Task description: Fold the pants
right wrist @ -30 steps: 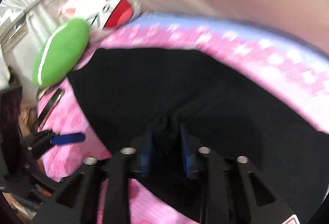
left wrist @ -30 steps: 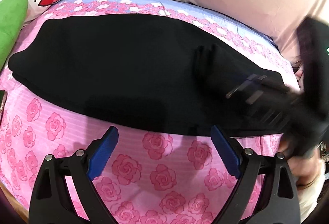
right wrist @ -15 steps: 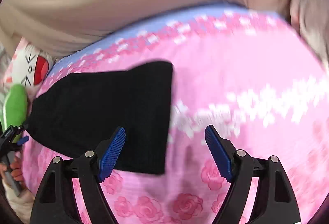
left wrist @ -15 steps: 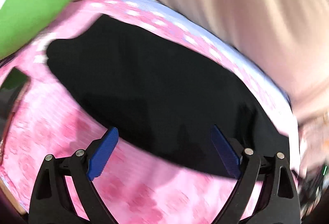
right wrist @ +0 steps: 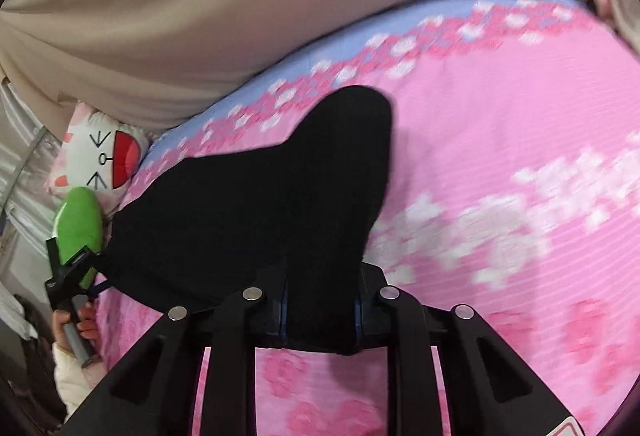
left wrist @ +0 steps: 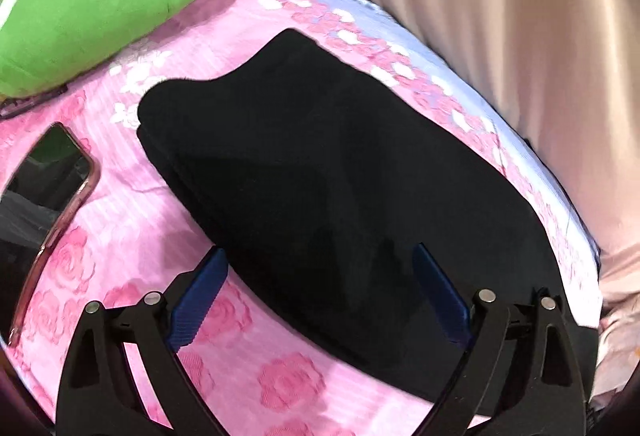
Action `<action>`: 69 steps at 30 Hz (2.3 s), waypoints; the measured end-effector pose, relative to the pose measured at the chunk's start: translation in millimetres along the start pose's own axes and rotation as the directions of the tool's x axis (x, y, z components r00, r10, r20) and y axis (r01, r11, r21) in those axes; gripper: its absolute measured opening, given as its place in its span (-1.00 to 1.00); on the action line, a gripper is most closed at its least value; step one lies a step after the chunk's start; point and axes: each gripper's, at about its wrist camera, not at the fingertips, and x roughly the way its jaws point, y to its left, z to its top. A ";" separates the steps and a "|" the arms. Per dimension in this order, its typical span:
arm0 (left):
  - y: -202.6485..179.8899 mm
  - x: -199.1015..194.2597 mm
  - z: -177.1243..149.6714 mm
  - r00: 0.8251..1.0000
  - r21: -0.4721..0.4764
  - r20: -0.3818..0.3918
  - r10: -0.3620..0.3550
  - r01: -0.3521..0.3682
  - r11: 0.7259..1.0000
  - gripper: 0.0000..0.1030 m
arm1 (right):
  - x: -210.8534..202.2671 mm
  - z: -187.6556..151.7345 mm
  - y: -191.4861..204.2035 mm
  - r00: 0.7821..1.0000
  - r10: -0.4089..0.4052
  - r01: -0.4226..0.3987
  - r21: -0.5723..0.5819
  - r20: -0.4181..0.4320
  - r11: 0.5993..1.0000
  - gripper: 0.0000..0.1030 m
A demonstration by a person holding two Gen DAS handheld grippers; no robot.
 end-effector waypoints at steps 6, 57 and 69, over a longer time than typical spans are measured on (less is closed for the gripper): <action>-35.0 -23.5 -22.4 1.000 0.099 -0.001 -0.028 0.028 0.995 0.77 | -45.2 12.0 -47.3 0.994 -0.093 0.092 0.008 0.053 0.996 -1.00; -125.1 -27.0 -95.8 0.973 0.339 -0.149 -0.177 0.218 0.915 0.80 | -7.2 -15.6 -36.6 0.988 0.124 -0.115 0.103 -0.089 0.988 0.65; -139.5 -39.7 -104.8 0.980 0.378 -0.131 -0.148 0.187 0.907 0.80 | -34.1 -1.8 -20.8 0.993 0.116 -0.116 0.076 0.001 0.990 -0.72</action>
